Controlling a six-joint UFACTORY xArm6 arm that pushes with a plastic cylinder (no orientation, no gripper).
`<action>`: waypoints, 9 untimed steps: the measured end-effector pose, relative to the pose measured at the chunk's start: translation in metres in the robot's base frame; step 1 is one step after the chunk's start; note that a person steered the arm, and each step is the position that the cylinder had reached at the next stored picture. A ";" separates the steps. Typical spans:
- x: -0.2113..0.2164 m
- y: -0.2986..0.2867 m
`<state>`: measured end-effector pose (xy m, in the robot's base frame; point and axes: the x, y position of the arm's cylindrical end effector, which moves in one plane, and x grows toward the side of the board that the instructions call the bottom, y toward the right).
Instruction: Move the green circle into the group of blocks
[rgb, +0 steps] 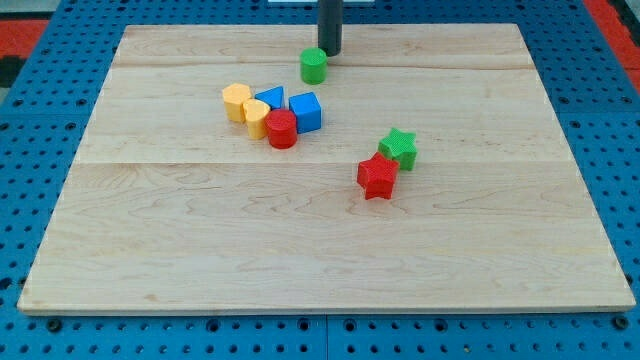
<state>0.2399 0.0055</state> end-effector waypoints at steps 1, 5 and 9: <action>0.025 -0.002; 0.056 -0.031; 0.063 -0.090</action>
